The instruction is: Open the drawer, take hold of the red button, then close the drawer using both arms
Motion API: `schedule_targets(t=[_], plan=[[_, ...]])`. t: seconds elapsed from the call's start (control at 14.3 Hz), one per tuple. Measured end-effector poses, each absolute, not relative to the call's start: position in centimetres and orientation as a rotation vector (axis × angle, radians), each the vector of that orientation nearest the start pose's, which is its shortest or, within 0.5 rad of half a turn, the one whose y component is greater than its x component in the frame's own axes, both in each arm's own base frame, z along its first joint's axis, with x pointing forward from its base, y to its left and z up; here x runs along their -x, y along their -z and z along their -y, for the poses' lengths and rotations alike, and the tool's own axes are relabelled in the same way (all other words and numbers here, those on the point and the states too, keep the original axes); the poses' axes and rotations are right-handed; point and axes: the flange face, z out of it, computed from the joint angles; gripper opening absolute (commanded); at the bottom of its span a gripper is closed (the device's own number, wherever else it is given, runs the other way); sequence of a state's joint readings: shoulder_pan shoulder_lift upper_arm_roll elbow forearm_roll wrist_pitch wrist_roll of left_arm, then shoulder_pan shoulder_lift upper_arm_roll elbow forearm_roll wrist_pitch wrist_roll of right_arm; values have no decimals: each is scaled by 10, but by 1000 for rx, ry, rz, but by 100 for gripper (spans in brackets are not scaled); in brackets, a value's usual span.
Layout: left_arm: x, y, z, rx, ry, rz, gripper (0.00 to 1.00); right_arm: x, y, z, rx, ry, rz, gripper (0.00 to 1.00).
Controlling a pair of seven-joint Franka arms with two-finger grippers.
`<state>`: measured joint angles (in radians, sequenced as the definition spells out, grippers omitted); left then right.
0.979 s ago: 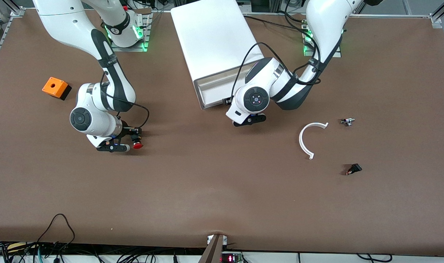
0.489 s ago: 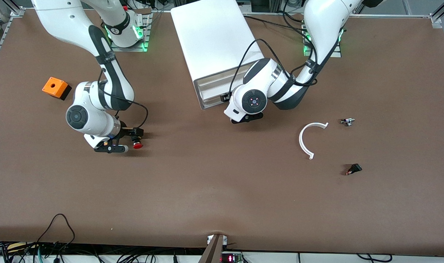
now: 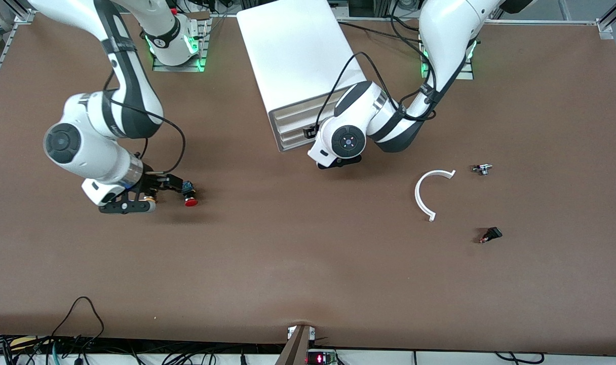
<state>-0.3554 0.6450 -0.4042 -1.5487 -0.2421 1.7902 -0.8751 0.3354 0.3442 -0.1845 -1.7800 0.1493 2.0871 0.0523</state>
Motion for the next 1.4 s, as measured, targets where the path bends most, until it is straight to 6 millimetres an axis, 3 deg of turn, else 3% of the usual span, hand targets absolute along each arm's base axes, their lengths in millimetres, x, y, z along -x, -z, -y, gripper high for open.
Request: schedule_targets(t=[0.21, 0.42, 0.63, 0.84, 0.98, 1.19, 1.4], plan=[[-522, -302, 413, 3111, -888, 388, 100, -642, -416, -92, 3068, -48, 61, 100], [-571, -339, 347, 3178, -843, 396, 100, -651, -456, -70, 3055, 35, 197, 100], [-607, -374, 285, 3124, -658, 308, 100, -653, -476, -43, 3057, 91, 330, 100], [-624, -399, 266, 3048, -439, 130, 100, -644, -497, -16, 3075, 77, 425, 100], [-634, -415, 244, 3016, -385, 4, 100, -634, -519, 1, 3061, 84, 498, 100], [-648, -442, 172, 3019, -410, -109, 100, -618, -547, 14, 3051, 83, 541, 100], [-653, -477, 108, 3044, -374, -213, 100, -609, -567, 6, 3075, 103, 620, 100]])
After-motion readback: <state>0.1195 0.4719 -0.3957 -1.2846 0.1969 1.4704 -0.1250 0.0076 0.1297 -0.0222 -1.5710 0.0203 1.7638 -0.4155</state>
